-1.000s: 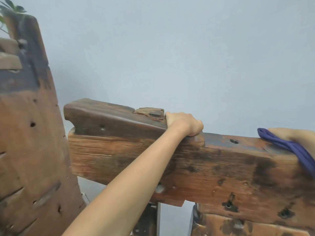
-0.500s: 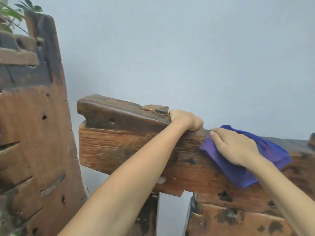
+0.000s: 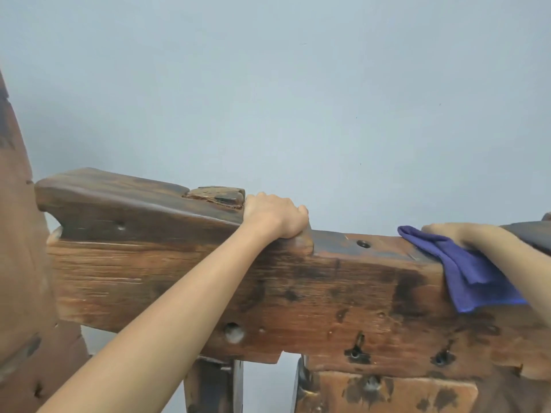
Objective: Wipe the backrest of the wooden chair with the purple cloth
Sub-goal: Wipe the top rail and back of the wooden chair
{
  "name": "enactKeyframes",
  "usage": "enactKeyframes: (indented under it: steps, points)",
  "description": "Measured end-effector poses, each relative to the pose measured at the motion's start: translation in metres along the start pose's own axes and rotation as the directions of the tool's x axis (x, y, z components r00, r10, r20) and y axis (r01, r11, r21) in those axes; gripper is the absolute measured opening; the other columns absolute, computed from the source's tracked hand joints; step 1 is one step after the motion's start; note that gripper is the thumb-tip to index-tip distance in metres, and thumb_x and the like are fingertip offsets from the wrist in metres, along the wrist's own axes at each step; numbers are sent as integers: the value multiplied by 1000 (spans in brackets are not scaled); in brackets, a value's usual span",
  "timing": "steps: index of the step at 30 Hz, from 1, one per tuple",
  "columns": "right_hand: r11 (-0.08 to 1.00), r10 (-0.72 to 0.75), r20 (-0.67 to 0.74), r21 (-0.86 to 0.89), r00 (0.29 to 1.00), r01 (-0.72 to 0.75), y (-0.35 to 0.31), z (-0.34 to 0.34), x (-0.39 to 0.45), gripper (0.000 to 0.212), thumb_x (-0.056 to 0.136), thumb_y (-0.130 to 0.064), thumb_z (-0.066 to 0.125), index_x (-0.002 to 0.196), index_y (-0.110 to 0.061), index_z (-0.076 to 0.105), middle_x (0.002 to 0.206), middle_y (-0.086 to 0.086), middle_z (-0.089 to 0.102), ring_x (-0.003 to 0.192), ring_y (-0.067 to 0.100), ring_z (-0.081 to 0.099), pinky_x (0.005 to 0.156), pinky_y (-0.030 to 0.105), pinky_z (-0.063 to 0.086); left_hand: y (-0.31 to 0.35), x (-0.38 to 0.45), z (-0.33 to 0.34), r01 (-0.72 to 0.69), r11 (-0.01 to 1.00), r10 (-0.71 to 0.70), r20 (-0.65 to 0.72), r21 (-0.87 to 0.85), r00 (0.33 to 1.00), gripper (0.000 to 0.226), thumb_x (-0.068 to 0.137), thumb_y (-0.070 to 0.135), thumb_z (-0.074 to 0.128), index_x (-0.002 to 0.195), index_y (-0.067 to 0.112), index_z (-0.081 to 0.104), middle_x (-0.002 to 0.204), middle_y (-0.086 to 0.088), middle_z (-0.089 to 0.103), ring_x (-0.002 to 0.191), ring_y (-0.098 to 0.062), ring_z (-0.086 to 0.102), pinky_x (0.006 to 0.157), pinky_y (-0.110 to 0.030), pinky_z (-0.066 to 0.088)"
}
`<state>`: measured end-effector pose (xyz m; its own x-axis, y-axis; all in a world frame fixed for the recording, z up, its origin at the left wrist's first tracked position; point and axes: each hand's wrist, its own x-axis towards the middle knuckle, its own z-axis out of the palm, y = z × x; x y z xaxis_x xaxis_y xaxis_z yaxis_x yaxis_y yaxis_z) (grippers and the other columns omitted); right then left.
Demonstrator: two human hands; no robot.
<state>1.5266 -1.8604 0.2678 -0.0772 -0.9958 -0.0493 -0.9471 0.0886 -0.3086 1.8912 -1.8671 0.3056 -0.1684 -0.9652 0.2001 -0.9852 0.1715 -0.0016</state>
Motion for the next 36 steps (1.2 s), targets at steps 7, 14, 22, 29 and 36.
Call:
enactKeyframes:
  steps: [7, 14, 22, 29, 36]
  points:
    - [895, 365, 191, -343, 911, -286, -85, -17, 39, 33, 106, -43, 39, 84, -25, 55, 104, 5, 60, 103, 25, 54, 99, 37, 39, 6, 8, 1, -54, 998, 54, -43, -12, 998, 42, 95, 39, 32, 112, 19, 65, 123, -14, 65, 107, -35, 58, 83, -44, 32]
    - [958, -168, 280, 273, 945, 89, -189, 37, 24, 49, 110, -37, 31, 132, -1, 56, 148, 17, 53, 129, 31, 52, 119, 46, 31, 5, 9, -4, -42, 999, 44, 60, -32, 997, 51, 99, 36, 26, 132, 15, 59, 141, -14, 58, 126, -34, 55, 90, -42, 33]
    - [947, -317, 151, 101, 936, 305, -141, 23, -24, 47, 101, -63, 29, 134, -46, 57, 146, -17, 55, 131, 11, 50, 117, 36, 30, 0, 7, -7, -69, 998, 69, 111, -2, 991, 55, 102, 39, 20, 134, 14, 56, 144, -14, 55, 129, -34, 52, 101, -44, 35]
    - [961, 249, 105, -149, 963, -233, -27, -23, -14, 55, 109, -47, 27, 149, -18, 49, 159, 8, 42, 144, 27, 41, 121, 42, 24, -4, 5, -5, -90, 996, 89, 125, 1, 988, 59, 102, 41, 16, 136, 12, 56, 145, -15, 55, 130, -34, 51, 105, -46, 35]
    - [916, 384, 410, -52, 827, -399, -89, -13, 30, 27, 95, -43, 49, 109, -22, 54, 121, 3, 54, 89, 21, 46, 86, 32, 34, 5, 14, 8, -115, 993, 113, -62, -40, 992, 47, 99, 36, 25, 112, 15, 65, 125, -14, 65, 109, -35, 60, 93, -45, 39]
